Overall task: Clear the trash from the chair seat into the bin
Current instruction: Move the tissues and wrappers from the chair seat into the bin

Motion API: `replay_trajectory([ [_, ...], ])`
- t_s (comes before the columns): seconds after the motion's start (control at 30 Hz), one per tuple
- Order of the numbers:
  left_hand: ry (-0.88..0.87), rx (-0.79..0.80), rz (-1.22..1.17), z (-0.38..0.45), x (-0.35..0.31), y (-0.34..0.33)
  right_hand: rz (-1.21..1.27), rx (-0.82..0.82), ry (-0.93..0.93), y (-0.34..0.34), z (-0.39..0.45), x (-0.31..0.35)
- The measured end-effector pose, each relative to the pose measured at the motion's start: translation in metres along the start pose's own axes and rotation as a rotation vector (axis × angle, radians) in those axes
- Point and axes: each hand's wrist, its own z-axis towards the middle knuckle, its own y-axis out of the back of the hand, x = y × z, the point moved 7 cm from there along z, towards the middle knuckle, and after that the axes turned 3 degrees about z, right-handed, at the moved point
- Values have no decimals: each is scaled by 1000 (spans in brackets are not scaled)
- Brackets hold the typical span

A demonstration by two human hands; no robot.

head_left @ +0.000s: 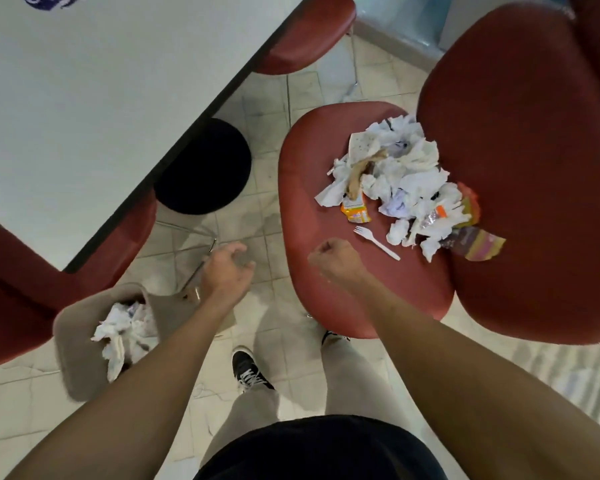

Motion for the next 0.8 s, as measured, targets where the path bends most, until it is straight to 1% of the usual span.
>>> replay_trajectory([
  [0.1, -86, 57, 36, 14, -53, -39, 2, -34, -29, 45, 24, -24],
  [0.2, -132, 94, 81, 32, -99, -80, -9, -75, -78, 84, 49, -51],
  [0.37, -261, 177, 162, 65, -153, -154, 14, -115, -168, 123, 96, -103],
  [0.43, -310, 205, 210, 77, -167, -178, -48, -125, -174, 129, 111, -116],
  [0.5, -364, 228, 301, 90, -179, -203, -119, -132, -136, 132, 128, -123],
  [0.67, -536, 316, 492, 115, -192, -257, -240, -63, -61, 124, 161, -133],
  [0.73, -599, 314, 568, 121, -189, -269, -318, -45, -35, 115, 169, -137],
  [0.8, -635, 282, 612, 130, -185, -281, -387, -29, -49, 106, 178, -147],
])
